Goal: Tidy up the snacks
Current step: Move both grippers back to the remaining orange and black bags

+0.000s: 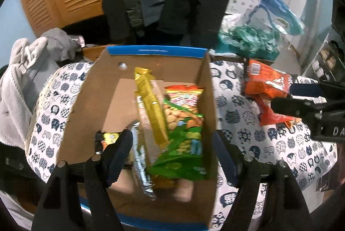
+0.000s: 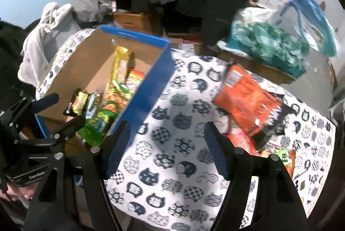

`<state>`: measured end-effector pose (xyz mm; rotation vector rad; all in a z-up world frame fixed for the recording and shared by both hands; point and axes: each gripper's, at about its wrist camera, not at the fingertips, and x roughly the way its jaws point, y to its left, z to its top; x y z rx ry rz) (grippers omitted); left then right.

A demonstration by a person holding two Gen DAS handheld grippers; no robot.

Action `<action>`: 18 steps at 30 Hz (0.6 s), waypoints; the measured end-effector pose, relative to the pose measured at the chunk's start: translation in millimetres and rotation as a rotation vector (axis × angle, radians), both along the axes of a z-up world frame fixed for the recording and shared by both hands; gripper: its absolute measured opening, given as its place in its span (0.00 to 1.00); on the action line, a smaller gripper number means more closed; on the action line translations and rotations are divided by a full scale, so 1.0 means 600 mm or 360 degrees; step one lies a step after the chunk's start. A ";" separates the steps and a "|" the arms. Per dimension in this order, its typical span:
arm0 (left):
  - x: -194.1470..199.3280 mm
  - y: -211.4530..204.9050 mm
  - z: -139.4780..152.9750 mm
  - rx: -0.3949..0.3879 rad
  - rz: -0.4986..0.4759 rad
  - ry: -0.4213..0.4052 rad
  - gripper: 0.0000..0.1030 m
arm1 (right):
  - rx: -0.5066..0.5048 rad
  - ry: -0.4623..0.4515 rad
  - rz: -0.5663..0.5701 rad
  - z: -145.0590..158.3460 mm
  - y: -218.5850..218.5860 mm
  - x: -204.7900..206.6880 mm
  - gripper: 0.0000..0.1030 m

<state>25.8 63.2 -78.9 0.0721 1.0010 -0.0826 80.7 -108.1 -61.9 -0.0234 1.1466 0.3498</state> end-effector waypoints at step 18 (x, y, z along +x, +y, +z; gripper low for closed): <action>0.065 -0.148 -0.013 0.0013 -0.0148 0.0199 0.75 | -0.0176 -0.0004 -0.0118 -0.002 -0.156 0.010 0.70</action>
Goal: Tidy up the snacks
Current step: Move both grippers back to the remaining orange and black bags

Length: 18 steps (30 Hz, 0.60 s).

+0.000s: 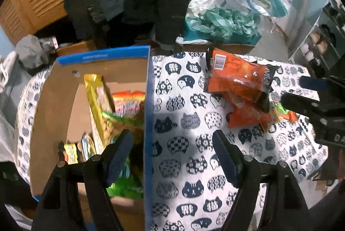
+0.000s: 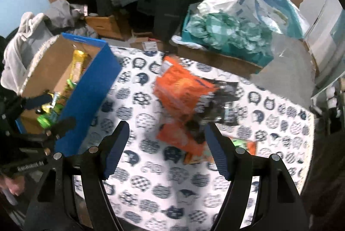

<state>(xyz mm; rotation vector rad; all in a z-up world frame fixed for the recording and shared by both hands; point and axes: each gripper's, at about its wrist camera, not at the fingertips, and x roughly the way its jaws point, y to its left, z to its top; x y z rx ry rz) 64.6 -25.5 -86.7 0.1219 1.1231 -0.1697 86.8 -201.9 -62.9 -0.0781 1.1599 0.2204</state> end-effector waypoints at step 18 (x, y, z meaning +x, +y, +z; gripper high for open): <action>0.146 -0.099 -0.045 0.0029 -0.0050 0.0193 0.75 | -0.0131 0.0046 -0.0109 -0.048 -0.110 0.122 0.70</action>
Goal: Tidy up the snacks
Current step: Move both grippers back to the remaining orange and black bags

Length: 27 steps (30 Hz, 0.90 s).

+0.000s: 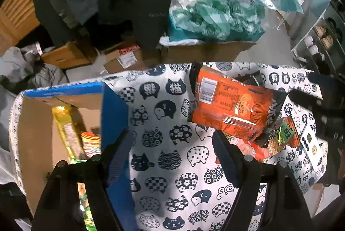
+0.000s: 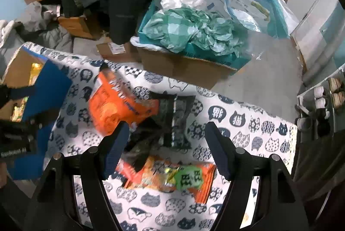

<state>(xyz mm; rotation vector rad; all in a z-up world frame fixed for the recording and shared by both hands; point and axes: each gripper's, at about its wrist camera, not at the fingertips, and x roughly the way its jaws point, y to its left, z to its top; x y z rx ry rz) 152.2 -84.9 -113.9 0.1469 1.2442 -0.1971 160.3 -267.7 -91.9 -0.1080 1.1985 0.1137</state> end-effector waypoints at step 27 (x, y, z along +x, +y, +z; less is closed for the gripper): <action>-0.002 0.019 -0.063 -0.0086 0.0144 0.0204 0.75 | 0.0209 0.0400 0.0057 -0.117 0.031 -0.023 0.71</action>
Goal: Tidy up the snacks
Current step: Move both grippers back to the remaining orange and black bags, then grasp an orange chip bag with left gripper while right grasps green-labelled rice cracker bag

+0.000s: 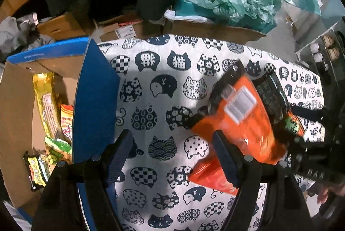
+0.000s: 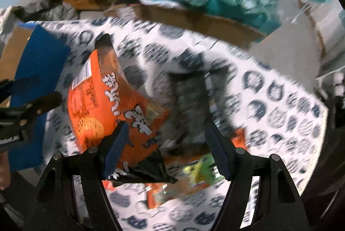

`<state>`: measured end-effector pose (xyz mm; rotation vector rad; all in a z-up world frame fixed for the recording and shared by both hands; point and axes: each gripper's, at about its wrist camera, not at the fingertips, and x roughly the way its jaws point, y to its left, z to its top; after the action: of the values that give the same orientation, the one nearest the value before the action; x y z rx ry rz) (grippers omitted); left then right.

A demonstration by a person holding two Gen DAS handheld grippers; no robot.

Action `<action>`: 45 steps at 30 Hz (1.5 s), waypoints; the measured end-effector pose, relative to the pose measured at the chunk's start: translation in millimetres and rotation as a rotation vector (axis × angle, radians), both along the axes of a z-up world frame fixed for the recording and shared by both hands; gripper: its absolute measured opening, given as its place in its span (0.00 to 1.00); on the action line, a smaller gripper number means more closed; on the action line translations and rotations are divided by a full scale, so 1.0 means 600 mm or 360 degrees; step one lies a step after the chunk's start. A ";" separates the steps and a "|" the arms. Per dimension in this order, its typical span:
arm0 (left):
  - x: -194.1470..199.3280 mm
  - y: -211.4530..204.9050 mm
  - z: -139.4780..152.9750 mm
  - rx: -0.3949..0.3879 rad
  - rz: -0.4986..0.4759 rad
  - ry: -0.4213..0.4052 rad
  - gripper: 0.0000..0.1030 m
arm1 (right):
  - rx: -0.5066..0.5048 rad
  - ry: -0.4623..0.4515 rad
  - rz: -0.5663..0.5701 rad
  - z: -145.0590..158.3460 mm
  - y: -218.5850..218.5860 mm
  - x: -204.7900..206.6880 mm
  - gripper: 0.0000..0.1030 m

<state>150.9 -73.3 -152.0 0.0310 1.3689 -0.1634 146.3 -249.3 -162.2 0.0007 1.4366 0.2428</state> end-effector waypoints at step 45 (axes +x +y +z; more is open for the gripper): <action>-0.115 -0.159 -0.014 -0.0182 -0.0045 0.0106 0.79 | -0.0197 0.0058 -0.0448 -0.085 -0.173 -0.124 0.59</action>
<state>81.7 -168.7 -160.2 -0.0513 1.4240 -0.2680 71.6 -353.3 -213.3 0.1060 1.4670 -0.0781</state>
